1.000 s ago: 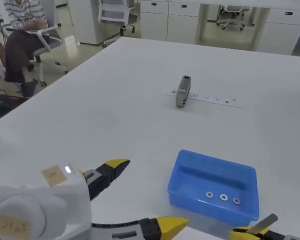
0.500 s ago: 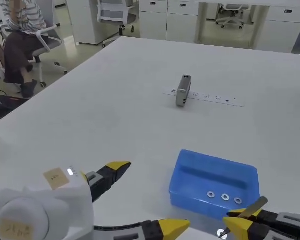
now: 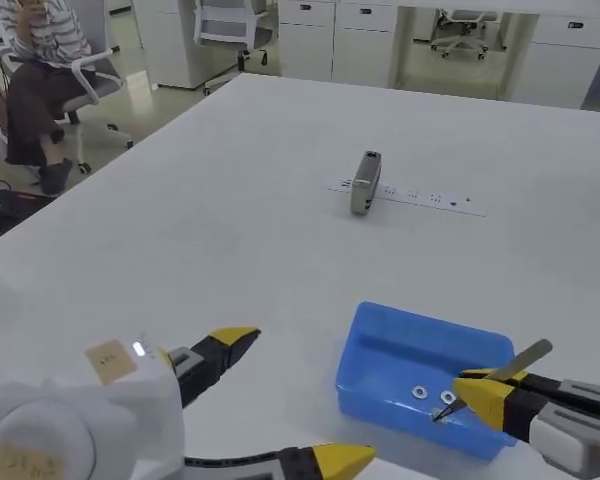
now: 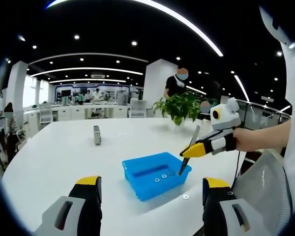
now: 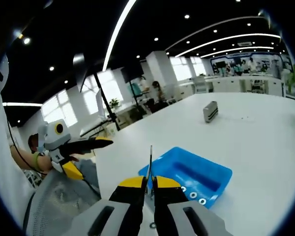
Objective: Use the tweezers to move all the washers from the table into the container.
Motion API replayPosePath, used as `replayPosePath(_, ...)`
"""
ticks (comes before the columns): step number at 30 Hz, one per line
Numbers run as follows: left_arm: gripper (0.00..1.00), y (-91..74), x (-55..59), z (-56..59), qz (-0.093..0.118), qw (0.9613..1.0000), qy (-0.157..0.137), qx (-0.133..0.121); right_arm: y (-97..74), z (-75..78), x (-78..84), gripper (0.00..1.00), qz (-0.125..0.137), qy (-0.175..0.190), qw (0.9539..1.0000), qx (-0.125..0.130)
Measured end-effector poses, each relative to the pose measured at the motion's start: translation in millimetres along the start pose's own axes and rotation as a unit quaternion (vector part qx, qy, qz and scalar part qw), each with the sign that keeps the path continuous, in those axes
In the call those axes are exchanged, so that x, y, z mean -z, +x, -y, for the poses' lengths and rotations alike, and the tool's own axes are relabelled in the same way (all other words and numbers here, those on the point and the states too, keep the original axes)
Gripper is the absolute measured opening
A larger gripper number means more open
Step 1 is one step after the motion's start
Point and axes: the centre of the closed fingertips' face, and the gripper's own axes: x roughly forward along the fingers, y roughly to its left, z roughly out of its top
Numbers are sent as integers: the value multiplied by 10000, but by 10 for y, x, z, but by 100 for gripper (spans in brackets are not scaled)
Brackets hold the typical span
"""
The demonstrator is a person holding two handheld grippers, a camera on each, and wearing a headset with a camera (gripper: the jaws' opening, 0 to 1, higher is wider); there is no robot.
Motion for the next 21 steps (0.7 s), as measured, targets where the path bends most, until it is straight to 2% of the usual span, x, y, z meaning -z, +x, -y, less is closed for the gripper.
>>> replayPosePath(7,85,-2,1,-6,-4,10000,-2,-8,93,51,-41,2,-53,-14,10000,-40)
replayPosePath(21,84,4,26,9,-72,9999,62,38,428,302,-69,2,-262,34,9997,8)
